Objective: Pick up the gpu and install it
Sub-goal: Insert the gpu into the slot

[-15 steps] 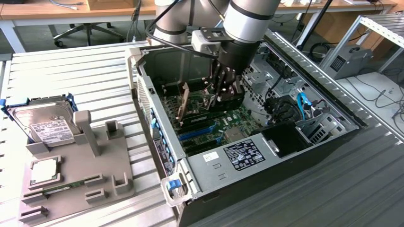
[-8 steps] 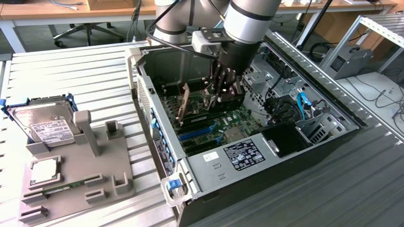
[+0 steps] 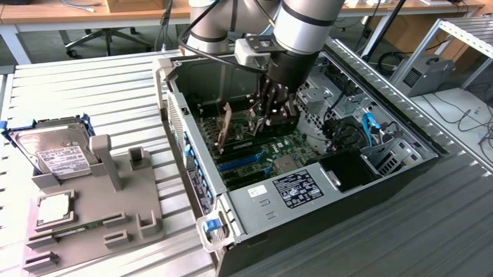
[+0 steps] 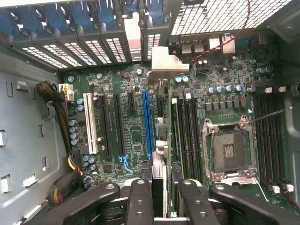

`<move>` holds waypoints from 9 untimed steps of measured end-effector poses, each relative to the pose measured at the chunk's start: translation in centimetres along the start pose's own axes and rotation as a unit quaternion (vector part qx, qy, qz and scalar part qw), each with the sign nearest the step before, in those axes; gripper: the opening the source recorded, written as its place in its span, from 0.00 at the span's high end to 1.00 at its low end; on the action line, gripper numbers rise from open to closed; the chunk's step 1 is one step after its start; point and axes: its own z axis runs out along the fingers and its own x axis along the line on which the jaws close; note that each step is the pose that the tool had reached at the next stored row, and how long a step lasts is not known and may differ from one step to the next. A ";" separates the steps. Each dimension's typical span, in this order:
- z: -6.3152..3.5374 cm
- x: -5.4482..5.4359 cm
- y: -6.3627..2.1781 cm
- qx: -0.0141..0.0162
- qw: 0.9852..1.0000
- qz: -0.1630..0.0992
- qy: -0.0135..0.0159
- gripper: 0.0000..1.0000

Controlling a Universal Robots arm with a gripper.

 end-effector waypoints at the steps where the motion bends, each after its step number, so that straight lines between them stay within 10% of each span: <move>1: 0.01 0.0 -0.01 0.000 1.000 0.000 0.000 0.74; 9: 0.03 0.3 -0.04 0.000 1.000 0.000 0.000 0.74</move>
